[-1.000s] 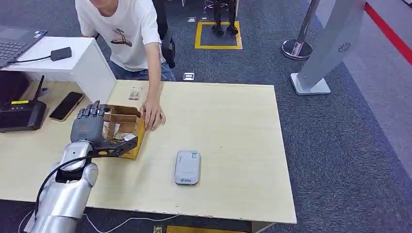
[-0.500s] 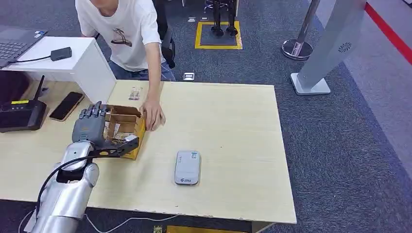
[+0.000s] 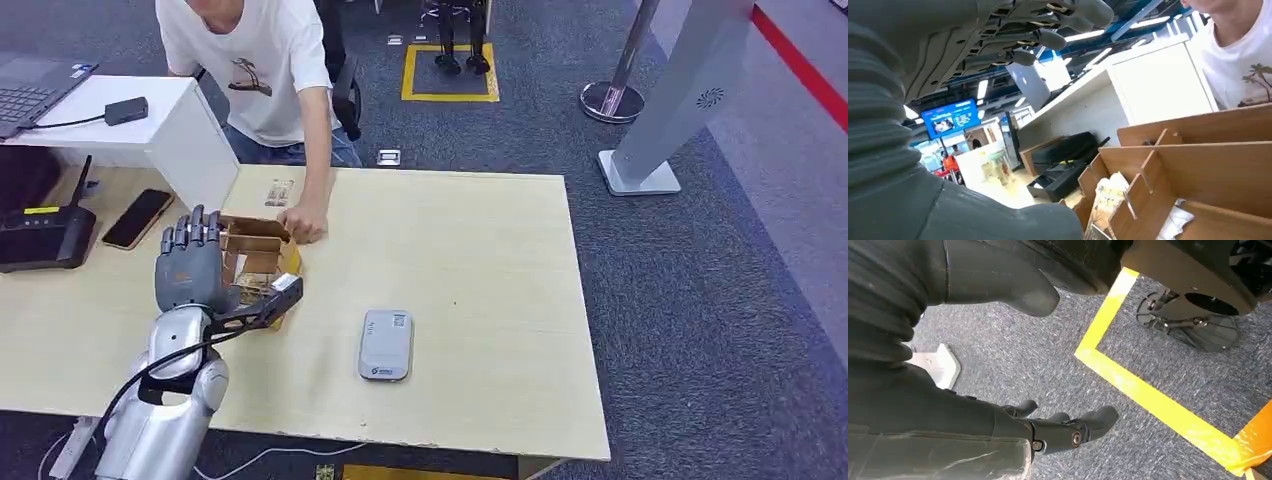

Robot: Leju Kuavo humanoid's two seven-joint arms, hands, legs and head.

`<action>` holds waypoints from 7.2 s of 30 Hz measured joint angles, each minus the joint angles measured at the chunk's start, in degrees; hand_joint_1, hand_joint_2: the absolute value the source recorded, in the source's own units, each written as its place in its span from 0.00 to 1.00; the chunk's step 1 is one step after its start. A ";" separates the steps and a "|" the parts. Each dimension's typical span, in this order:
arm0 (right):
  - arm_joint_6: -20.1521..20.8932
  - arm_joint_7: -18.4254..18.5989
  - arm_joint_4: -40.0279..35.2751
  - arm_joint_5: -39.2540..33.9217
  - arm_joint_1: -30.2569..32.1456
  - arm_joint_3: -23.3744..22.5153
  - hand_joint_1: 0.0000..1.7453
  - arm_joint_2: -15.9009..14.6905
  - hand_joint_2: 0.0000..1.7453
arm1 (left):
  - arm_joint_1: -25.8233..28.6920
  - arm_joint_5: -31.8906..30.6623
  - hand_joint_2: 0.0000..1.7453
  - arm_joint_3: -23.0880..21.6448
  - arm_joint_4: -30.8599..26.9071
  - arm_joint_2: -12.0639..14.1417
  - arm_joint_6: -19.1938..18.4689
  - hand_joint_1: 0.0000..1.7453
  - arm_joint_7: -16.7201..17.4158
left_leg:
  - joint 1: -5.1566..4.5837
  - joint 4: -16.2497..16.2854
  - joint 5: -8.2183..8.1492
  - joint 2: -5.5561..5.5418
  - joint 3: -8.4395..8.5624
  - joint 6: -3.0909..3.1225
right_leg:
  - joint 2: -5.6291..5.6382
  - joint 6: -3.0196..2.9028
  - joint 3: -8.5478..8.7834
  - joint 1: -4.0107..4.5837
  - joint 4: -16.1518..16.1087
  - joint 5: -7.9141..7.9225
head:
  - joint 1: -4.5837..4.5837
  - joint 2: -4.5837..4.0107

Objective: Pass the card to the sensor for recognition and then transmit it.

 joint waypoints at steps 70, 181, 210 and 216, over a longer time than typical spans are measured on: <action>-0.79 0.00 -0.31 0.09 1.06 -2.75 0.00 0.00 1.00 | 6.28 0.00 1.00 4.39 -6.82 -2.60 -4.98 0.00 -0.15 | 0.00 0.00 0.00 0.01 -0.02 0.00 | 0.00 0.00 0.00 0.00 0.00 0.00 | 0.02 0.00; -0.28 0.42 -0.31 2.14 0.04 -2.75 0.00 0.00 1.00 | -0.05 0.00 1.00 6.93 4.09 -3.52 -1.92 0.00 -3.96 | 0.00 0.00 0.01 0.00 -0.02 -0.01 | 0.01 0.00 -0.02 0.00 0.00 0.00 | 0.02 0.00; -0.28 0.33 -0.31 2.16 -0.01 -2.75 0.00 0.00 1.00 | -0.34 0.00 1.00 6.93 4.77 -3.67 -2.60 0.00 -4.11 | 0.00 0.00 0.01 0.00 -0.01 -0.01 | 0.01 0.00 -0.02 0.00 0.00 0.00 | 0.02 0.00; -0.26 0.33 -0.31 2.16 -0.01 -2.75 0.00 0.00 1.00 | -0.35 0.00 1.00 6.93 4.79 -3.76 -2.62 0.00 -4.11 | 0.00 0.00 0.01 0.00 -0.02 -0.01 | 0.01 0.00 -0.02 0.00 0.00 0.00 | 0.02 0.00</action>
